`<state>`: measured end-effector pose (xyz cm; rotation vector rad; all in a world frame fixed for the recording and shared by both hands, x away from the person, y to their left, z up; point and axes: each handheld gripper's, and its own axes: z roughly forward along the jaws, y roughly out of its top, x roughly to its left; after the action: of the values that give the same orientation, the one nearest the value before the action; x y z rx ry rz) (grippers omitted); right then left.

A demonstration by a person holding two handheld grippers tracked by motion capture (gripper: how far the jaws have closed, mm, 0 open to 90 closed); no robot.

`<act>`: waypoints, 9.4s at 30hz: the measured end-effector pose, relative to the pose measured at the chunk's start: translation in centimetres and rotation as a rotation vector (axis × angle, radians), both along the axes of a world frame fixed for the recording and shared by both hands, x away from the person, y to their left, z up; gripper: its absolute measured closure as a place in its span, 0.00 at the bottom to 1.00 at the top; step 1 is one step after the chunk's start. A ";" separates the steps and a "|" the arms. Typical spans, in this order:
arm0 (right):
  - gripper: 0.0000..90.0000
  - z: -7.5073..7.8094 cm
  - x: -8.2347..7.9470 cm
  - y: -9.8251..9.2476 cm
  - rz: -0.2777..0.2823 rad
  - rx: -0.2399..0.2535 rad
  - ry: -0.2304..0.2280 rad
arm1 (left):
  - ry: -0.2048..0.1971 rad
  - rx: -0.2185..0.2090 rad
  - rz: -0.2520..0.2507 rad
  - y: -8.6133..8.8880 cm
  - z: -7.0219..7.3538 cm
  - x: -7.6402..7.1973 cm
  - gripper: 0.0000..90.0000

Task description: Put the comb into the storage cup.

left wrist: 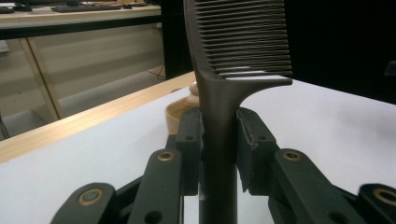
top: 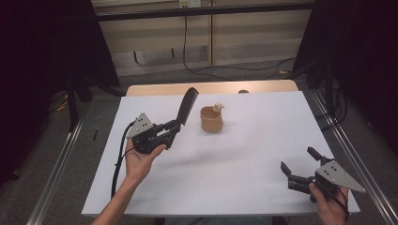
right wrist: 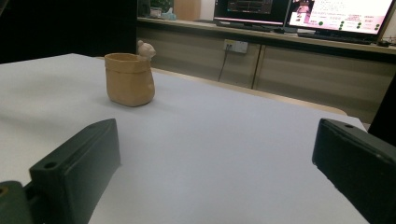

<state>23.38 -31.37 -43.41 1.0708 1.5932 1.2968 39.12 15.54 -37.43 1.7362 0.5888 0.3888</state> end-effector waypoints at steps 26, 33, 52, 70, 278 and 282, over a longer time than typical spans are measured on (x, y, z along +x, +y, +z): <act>0.00 0.0 0.0 0.1 0.007 -0.002 0.009 | -0.026 -0.014 -0.009 -4.2 1.0 2.4 0.81; 0.00 0.0 0.0 0.1 0.008 0.002 0.007 | -0.029 -0.018 -0.012 -5.2 1.1 3.1 0.81; 0.00 -0.1 0.0 0.0 0.006 0.004 0.012 | -0.039 -0.019 0.004 -6.5 1.6 4.9 0.81; 0.00 0.0 0.0 0.0 0.008 0.004 0.009 | -0.049 -0.039 0.015 -8.2 1.7 7.2 0.81; 0.00 -0.1 -0.1 -0.1 -0.003 0.006 0.016 | -0.083 -0.010 0.139 -4.0 -1.8 3.3 0.02; 0.00 -0.1 -0.1 -0.1 -0.004 0.006 0.015 | -0.086 -0.013 0.156 -3.3 -1.7 2.9 0.02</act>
<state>23.29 -31.45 -43.53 1.0891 1.5989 1.2941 41.98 12.27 -39.17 1.6574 0.6651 0.5649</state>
